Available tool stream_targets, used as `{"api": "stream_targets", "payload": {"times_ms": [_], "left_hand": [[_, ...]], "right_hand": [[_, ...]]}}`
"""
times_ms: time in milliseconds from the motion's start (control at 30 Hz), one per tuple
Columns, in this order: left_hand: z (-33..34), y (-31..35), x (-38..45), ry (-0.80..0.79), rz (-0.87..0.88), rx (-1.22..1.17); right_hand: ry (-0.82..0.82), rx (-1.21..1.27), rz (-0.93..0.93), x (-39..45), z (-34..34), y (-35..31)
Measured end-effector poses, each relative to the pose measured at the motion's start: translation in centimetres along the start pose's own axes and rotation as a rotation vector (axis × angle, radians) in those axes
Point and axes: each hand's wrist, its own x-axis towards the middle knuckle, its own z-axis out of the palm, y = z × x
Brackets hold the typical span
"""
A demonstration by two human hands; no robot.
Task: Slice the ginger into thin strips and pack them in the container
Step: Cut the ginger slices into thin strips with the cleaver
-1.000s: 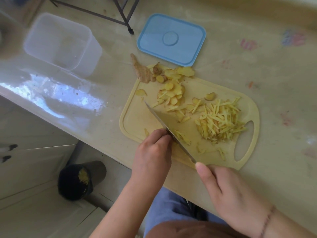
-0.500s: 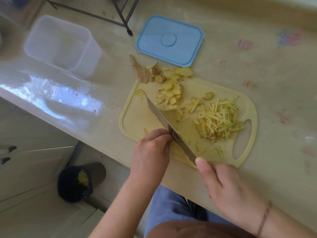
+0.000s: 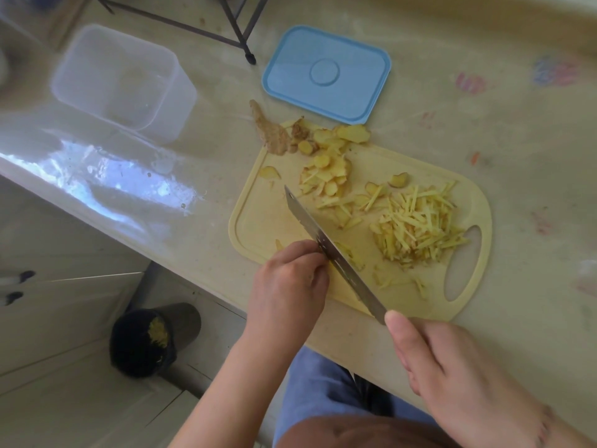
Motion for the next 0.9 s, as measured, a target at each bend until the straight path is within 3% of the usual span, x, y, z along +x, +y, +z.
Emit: {"api": "stream_targets", "payload": {"times_ms": [333,700,900], "left_hand": [[-0.1,0.0,0.1,-0.022,0.009,0.004],[-0.2,-0.2,-0.7,0.062,-0.03,-0.036],[-0.1,-0.1,-0.5,0.004,-0.033,-0.019]], "right_hand": [[0.04,-0.038,-0.055,1.5,1.3,0.4],[0.007,0.001,-0.015,0.2,0.1,-0.5],[0.012,-0.015,-0.02,0.2,0.4,-0.3]]}}
